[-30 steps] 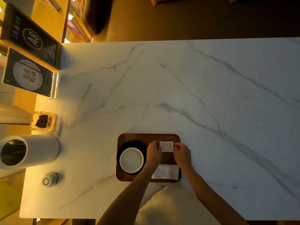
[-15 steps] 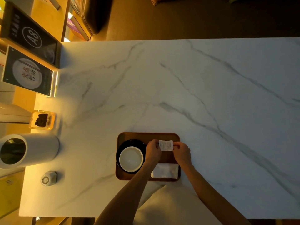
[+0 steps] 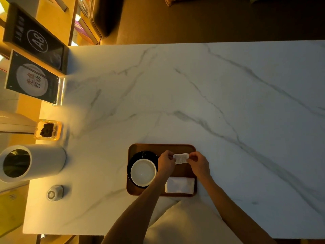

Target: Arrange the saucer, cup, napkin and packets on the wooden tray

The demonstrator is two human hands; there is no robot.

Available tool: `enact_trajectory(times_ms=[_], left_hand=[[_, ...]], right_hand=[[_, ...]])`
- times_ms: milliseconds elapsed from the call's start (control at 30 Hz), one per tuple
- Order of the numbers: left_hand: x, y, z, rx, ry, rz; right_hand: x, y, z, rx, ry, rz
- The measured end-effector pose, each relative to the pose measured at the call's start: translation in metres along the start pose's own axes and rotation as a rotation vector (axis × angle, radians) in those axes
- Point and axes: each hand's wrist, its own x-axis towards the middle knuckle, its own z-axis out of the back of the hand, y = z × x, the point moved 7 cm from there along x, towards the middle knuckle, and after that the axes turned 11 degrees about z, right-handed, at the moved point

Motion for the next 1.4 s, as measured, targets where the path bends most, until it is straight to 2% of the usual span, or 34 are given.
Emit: enact_trajectory(times_ms=[467, 633, 700, 833, 933, 1100, 1200, 1267, 1400], left_hand=[[-0.005, -0.001, 0.001, 0.042, 0.004, -0.028], [-0.021, -0.009, 0.012, 0.105, -0.028, -0.101], [-0.032, -0.016, 0.022, 0.165, -0.072, -0.152], [-0.063, -0.030, 0.046, 0.358, -0.188, -0.411], [-0.086, -0.028, 0.067, 0.534, -0.331, -0.525], [-0.101, -0.004, 0.110, 0.738, -0.512, -0.493], [-0.098, 0.019, 0.127, 0.801, -0.512, -0.419], [-0.103, 0.034, 0.135, 0.812, -0.525, -0.428], [-0.106, 0.053, 0.140, 0.838, -0.548, -0.461]], right_hand=[[-0.007, -0.002, -0.007, -0.044, 0.047, -0.036], [-0.014, 0.007, 0.003, -0.095, 0.037, -0.006], [-0.019, 0.014, 0.012, -0.161, 0.003, 0.037], [-0.034, 0.034, 0.035, -0.307, -0.111, 0.231], [-0.046, 0.051, 0.040, -0.510, -0.075, 0.413], [-0.061, 0.079, 0.049, -0.844, -0.039, 0.519], [-0.074, 0.090, 0.057, -0.902, -0.063, 0.492], [-0.089, 0.092, 0.059, -0.930, -0.136, 0.473], [-0.114, 0.084, 0.037, -0.922, -0.144, 0.444]])
